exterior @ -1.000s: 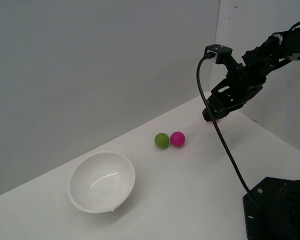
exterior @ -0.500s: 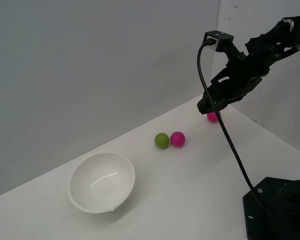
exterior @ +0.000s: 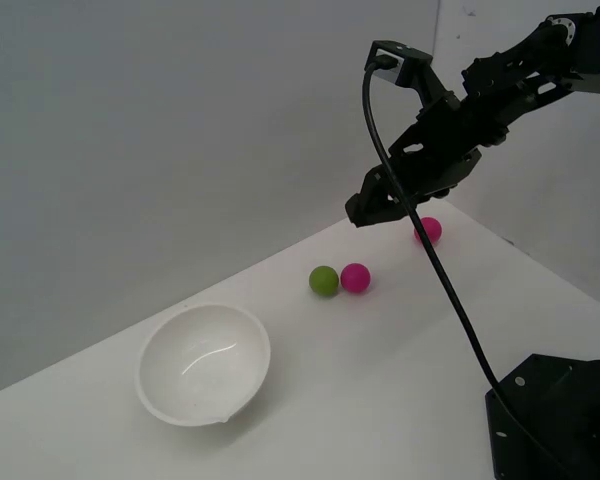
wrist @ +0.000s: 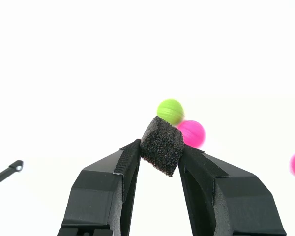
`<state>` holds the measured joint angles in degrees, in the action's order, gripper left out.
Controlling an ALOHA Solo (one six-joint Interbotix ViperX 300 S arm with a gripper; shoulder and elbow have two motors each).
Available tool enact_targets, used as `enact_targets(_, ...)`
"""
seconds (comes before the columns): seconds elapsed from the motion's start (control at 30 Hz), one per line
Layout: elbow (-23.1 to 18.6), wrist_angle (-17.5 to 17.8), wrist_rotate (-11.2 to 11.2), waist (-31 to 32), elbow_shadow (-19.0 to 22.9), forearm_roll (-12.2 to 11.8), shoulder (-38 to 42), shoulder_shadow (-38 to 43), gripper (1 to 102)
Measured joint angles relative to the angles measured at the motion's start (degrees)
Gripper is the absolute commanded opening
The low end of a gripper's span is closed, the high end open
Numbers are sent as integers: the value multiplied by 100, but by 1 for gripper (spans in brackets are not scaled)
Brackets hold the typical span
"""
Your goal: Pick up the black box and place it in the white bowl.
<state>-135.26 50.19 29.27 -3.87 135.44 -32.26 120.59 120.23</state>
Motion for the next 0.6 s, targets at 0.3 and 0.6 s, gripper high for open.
enact_targets(0.3, 158, 0, 9, 457, -167, -413, -53, -53, 34)
enact_targets(0.6, 325, -176, 9, 1169, -343, -765, -404, -396, 34)
